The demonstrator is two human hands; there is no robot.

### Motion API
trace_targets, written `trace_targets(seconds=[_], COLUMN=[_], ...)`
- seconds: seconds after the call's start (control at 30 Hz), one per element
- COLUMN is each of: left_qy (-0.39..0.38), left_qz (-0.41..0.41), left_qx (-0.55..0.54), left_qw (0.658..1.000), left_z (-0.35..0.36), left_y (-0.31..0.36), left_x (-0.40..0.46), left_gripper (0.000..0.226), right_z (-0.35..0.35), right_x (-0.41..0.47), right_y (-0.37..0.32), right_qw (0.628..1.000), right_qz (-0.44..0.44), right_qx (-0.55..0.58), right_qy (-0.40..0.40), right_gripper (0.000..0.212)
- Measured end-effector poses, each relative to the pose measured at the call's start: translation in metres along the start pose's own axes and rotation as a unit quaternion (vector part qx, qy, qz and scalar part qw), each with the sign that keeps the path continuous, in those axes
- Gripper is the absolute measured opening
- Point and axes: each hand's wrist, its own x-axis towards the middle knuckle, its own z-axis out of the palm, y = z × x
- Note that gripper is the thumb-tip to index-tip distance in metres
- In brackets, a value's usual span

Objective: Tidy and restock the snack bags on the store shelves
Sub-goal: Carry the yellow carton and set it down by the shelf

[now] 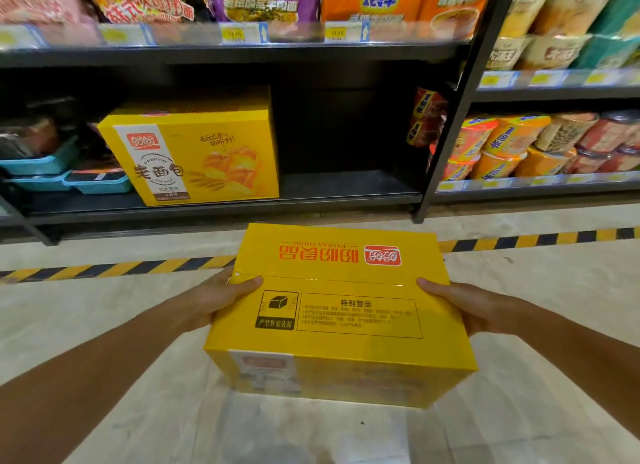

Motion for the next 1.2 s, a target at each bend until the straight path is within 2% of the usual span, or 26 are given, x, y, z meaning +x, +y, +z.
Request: trace_targets(seconds=[0.13,0.23,0.27,0.33,0.37,0.43,0.47,0.57,0.7,0.8,0.87,0.93,1.03,1.1,1.13,1.2], left_qy=[0.030,0.064,0.074,0.073,0.064,0.058,0.060,0.060,0.060,0.062,0.065,0.069,0.052,0.045,0.048,0.054], left_qz=[0.055,0.125,0.146,0.172,0.175,0.168,0.166,0.167,0.169,0.175,0.180,0.183,0.175,0.139,0.127,0.127], left_qx=[0.004,-0.007,-0.005,0.020,0.039,0.053,0.051,0.043,0.037,0.047,0.049,0.048,0.073,0.081,0.079,0.076], left_qw=[0.998,0.990,0.987,0.982,0.982,0.983,0.983,0.983,0.983,0.981,0.980,0.980,0.980,0.986,0.988,0.988], left_z=[0.002,0.005,0.005,-0.002,-0.007,-0.016,-0.017,-0.015,-0.019,-0.018,-0.016,-0.014,-0.008,0.000,0.003,0.005], left_y=[-0.001,0.003,0.004,0.004,0.004,0.003,0.004,0.006,0.003,0.000,-0.001,-0.002,-0.006,-0.008,-0.009,-0.007], left_x=[-0.003,-0.005,-0.005,-0.002,-0.002,0.000,0.001,0.006,0.012,0.012,0.012,0.010,0.008,0.009,0.010,0.011], left_gripper=[0.081,0.065,0.063,0.074,0.080,0.083,0.083,0.082,0.081,0.080,0.078,0.076,0.083,0.099,0.105,0.108], right_z=[0.005,0.005,0.005,0.009,0.013,0.019,0.019,0.018,0.017,0.017,0.018,0.016,0.013,0.013,0.015,0.020], right_x=[-0.009,-0.008,-0.008,-0.001,0.002,0.006,0.007,0.009,0.010,0.010,0.009,0.009,0.009,0.011,0.011,0.008], right_y=[-0.007,-0.010,-0.011,-0.008,-0.008,-0.009,-0.011,-0.015,-0.015,-0.014,-0.014,-0.014,-0.014,-0.012,-0.013,-0.015], right_qw=[0.996,0.984,0.978,0.969,0.966,0.959,0.959,0.961,0.961,0.962,0.963,0.967,0.983,0.993,0.993,0.988], right_qz=[-0.061,-0.148,-0.176,-0.214,-0.229,-0.244,-0.243,-0.237,-0.236,-0.236,-0.234,-0.226,-0.157,-0.094,-0.084,-0.108], right_qx=[-0.013,0.014,0.026,0.041,0.046,0.053,0.052,0.045,0.041,0.035,0.030,0.032,0.031,0.017,0.013,0.023], right_qy=[0.063,0.100,0.106,0.113,0.113,0.132,0.138,0.137,0.137,0.131,0.127,0.112,0.087,0.072,0.076,0.112], right_gripper=[0.087,0.083,0.093,0.113,0.107,0.081,0.077,0.084,0.068,0.069,0.083,0.110,0.103,0.115,0.112,0.090])
